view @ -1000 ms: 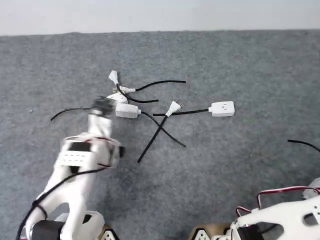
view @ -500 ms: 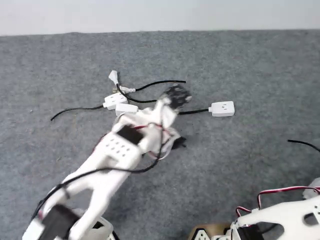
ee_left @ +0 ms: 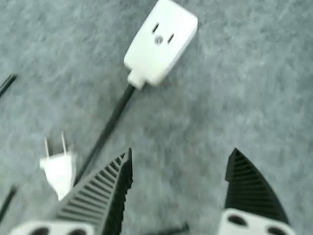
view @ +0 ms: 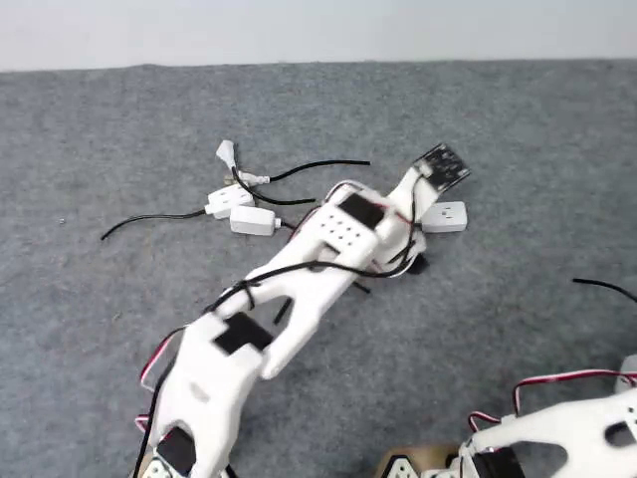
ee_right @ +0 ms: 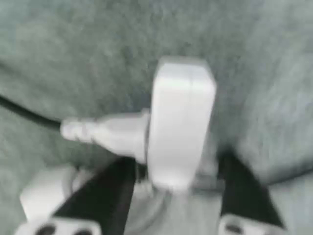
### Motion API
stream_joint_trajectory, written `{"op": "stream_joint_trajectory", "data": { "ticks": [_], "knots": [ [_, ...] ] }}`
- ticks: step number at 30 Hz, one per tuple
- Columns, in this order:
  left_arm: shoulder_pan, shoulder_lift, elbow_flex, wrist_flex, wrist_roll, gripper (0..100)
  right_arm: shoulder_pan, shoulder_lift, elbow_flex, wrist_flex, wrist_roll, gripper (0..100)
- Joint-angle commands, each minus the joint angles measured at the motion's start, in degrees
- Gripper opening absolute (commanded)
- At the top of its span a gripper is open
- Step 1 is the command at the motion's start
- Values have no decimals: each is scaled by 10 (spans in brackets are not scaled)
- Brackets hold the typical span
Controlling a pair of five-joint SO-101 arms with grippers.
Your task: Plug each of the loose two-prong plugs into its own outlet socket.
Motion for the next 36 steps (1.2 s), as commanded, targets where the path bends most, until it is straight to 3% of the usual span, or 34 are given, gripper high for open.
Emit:
{"op": "stream_joint_trajectory", "data": {
  "ticks": [1,12,20,23,28,32,36],
  "knots": [
    [-3,97,-210,54,-9,293,-22,28,-3,-38,-4,228],
    [-34,340,-545,77,-6,291,-47,66,-3,-109,-11,227],
    [-53,456,-643,43,-4,284,-52,74,-4,-116,-17,226],
    [-60,476,-645,15,-8,212,-50,74,-4,-116,-13,226],
    [-51,488,-647,25,-33,11,-45,75,-4,-116,-12,222],
    [-44,487,-659,31,-43,13,-41,75,-4,-128,-11,167],
    [-40,488,-742,101,-8,13,-41,75,-4,-137,-11,151]
  ]
}}
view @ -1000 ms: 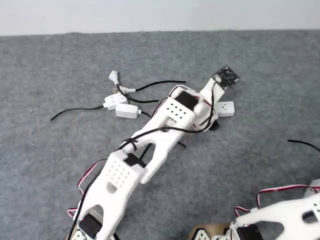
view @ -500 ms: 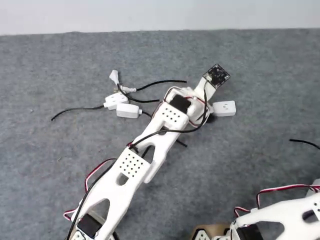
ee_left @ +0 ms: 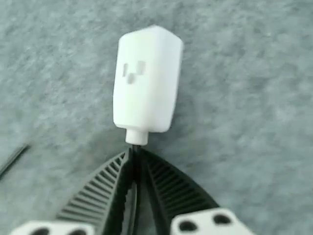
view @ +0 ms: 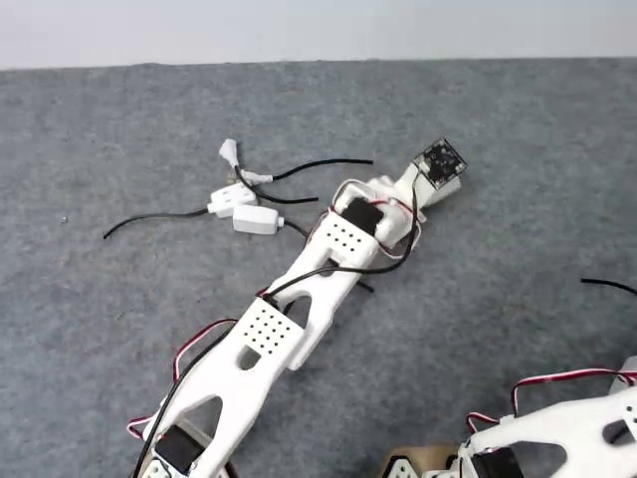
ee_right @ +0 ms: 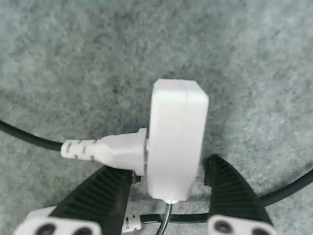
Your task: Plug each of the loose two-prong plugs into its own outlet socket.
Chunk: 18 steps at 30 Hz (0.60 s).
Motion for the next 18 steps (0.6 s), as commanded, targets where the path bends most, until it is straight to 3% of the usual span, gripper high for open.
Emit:
{"op": "stream_joint_trajectory", "data": {
  "ticks": [1,9,18],
  "knots": [
    [4,1,-113,87,40,13,-26,48,6,-43,3,151],
    [59,-40,-112,176,106,13,-26,48,7,-44,2,151],
    [75,-107,-112,251,188,13,-26,49,7,-44,2,151]
  ]
}}
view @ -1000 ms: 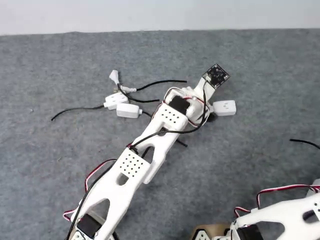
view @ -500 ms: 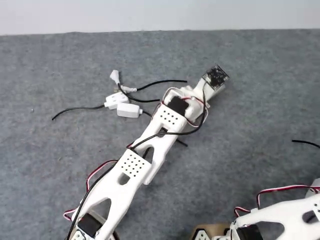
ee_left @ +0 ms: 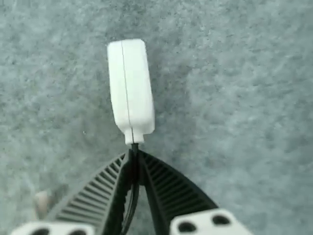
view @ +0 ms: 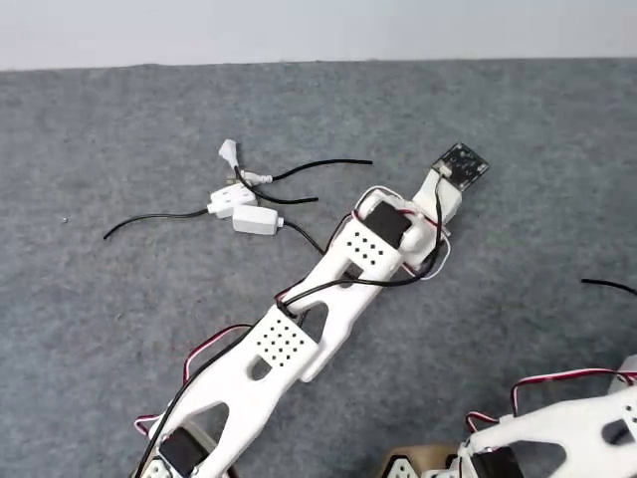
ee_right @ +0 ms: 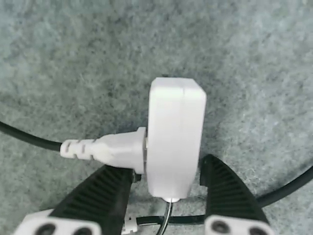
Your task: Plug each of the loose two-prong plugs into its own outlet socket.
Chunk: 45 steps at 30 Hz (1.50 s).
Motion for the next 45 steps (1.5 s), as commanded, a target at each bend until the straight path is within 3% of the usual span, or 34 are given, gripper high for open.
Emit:
{"op": "stream_joint_trajectory", "data": {
  "ticks": [1,7,11,18,21,27,30,32,35,39,45],
  "knots": [
    [5,-76,-30,56,48,13,-26,48,7,-42,2,151],
    [6,-134,-31,152,100,12,-26,58,5,-42,2,151],
    [4,-183,-29,154,161,11,-28,68,4,-51,3,151],
    [31,-278,18,156,164,10,-26,65,5,-49,3,151],
    [28,-348,124,156,164,10,-26,63,5,-49,3,151],
    [26,-555,480,143,123,12,-28,63,5,-48,0,151],
    [41,-610,660,64,61,17,-29,65,5,-48,-1,153],
    [44,-628,766,-30,40,46,-31,67,6,-48,-2,153],
    [45,-635,878,-156,24,160,-31,68,8,-48,-2,153],
    [45,-621,945,-281,-33,327,-28,68,8,-48,0,153],
    [41,-558,922,-381,-87,287,-28,68,8,-51,2,154]
  ]
}}
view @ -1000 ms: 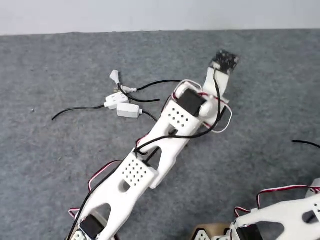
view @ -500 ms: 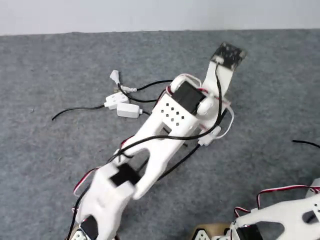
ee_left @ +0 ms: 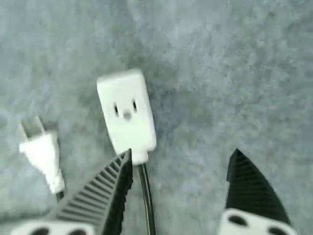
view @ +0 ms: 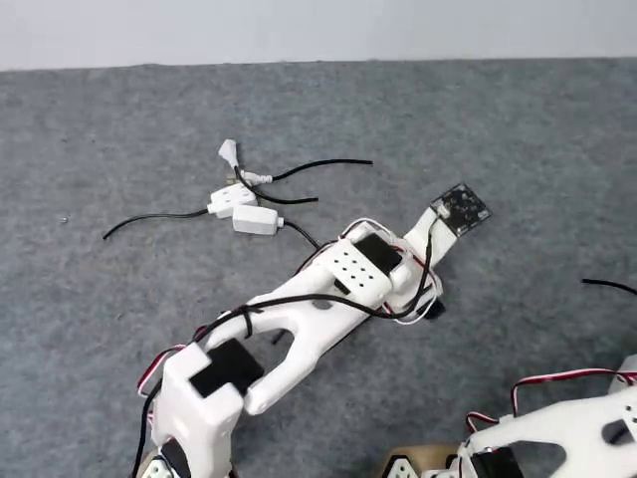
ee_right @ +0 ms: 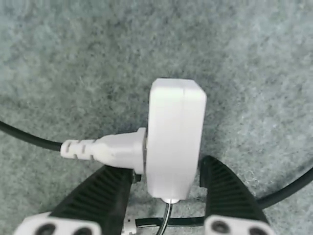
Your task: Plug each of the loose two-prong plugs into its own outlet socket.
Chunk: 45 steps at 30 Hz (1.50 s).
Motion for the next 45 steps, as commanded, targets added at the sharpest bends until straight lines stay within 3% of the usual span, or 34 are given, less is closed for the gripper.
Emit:
{"op": "stream_joint_trajectory", "data": {
  "ticks": [1,7,16,26,30,35,41,45],
  "knots": [
    [-2,34,-33,-75,-45,283,-29,65,9,-42,2,154],
    [-21,129,-123,-69,-41,282,-30,65,9,-44,2,154],
    [-45,192,-250,65,-41,278,-29,65,9,-44,3,153],
    [-42,196,-256,91,-61,89,-31,65,9,-44,3,151],
    [-36,187,-262,92,-34,23,-31,65,9,-44,3,151],
    [-28,106,-269,151,54,14,-31,65,9,-40,3,151],
    [4,-55,-266,287,117,13,-31,62,9,-39,2,151],
    [-16,-135,-264,377,164,13,-30,59,6,-25,3,151]
  ]
}}
